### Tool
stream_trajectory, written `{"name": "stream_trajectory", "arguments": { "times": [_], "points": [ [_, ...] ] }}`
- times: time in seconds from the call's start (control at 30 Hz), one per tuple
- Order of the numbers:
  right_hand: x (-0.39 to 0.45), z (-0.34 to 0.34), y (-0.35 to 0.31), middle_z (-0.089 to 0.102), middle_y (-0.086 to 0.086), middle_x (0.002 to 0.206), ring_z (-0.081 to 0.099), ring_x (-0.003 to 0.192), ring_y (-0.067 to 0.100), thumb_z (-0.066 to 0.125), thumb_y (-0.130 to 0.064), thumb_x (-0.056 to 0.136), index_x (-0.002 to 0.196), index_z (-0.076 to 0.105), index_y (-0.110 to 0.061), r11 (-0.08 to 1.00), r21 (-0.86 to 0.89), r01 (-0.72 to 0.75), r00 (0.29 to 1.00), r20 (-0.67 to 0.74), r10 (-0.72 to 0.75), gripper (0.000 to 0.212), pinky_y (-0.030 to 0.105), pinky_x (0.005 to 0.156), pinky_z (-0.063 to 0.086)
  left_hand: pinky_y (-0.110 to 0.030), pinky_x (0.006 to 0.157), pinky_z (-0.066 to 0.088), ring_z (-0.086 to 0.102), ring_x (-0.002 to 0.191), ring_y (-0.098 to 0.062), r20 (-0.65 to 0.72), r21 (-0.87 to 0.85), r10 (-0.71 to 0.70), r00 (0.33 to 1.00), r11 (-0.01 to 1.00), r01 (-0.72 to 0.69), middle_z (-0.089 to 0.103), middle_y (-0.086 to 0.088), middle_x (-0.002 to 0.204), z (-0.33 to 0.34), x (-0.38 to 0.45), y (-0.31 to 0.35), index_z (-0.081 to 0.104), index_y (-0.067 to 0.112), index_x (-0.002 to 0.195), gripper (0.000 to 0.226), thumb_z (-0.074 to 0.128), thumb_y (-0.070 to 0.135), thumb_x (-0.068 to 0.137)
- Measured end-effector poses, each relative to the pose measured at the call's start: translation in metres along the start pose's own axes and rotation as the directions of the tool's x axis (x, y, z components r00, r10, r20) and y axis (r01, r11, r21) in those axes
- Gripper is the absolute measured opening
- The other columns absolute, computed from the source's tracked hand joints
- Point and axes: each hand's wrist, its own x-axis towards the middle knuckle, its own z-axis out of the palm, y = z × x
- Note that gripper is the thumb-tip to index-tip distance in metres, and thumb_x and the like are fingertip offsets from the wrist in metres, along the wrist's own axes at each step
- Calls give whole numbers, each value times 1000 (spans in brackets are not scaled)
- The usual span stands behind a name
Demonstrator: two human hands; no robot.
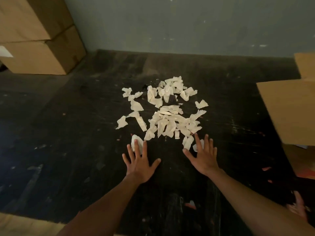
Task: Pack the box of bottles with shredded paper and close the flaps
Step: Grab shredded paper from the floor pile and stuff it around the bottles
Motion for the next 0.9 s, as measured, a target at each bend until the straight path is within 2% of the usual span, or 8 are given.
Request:
{"name": "stream_trajectory", "arguments": {
  "times": [0.33,0.43,0.5,0.57,0.63,0.7,0.8,0.9],
  "points": [
    [119,4,-60,-20,9,160,-20,146,30,26,-72,88,146,-18,-45,975,-168,142,989,-15,-147,78,59,117,-4,-66,114,-10,-34,141,-38,-25,156,115,993,982,-110,-40,-7,154,-27,121,14,-31,34,147,90,17,79,86],
    [141,-4,-76,6,8,161,-2,149,27,24,-69,90,150,4,-40,976,-118,184,976,-91,-195,69,55,118,-3,-62,118,-3,-17,148,-38,-77,105,151,986,984,-142,-14,-9,164,-45,142,21,-19,34,152,78,24,62,94],
    [155,-15,-79,37,8,146,27,139,24,21,-65,90,143,29,-34,977,-23,212,939,-271,-210,62,51,118,18,-57,120,7,7,149,-36,-168,100,192,967,979,-178,14,-9,162,-67,155,19,-3,34,154,74,29,59,92],
    [173,-29,-77,47,5,128,39,120,21,23,-62,91,134,41,-29,977,47,209,892,-418,-171,57,42,105,34,-54,117,20,24,141,-33,-259,127,232,938,970,-205,31,-7,153,-89,172,11,9,35,153,72,29,62,90],
    [198,-44,-74,47,8,125,40,115,23,27,-60,92,131,44,-26,984,83,159,866,-491,-98,54,41,97,38,-52,113,26,29,137,-32,-320,106,202,926,979,-177,34,-8,149,-109,197,4,14,35,152,72,25,68,88],
    [229,-58,-71,42,13,134,38,122,29,31,-58,94,137,40,-26,992,101,80,874,-486,-21,54,45,102,35,-56,114,22,23,142,-34,-359,29,105,927,994,-101,27,-10,154,-125,230,1,14,36,152,74,24,71,88],
    [281,-77,-65,17,12,157,14,144,36,26,-64,93,148,22,-36,992,108,-66,941,-323,98,62,59,114,14,-61,118,4,0,149,-39,-298,-89,-71,952,995,46,5,-10,164,-138,287,-3,2,37,155,80,22,76,88],
    [322,-88,-66,-5,3,163,-8,148,35,17,-76,87,149,8,-47,978,105,-179,974,-123,192,69,67,112,-1,-61,117,-2,-12,148,-43,-170,-177,-151,974,977,121,-9,-10,164,-142,334,2,-6,39,154,84,19,80,86]
  ]
}}
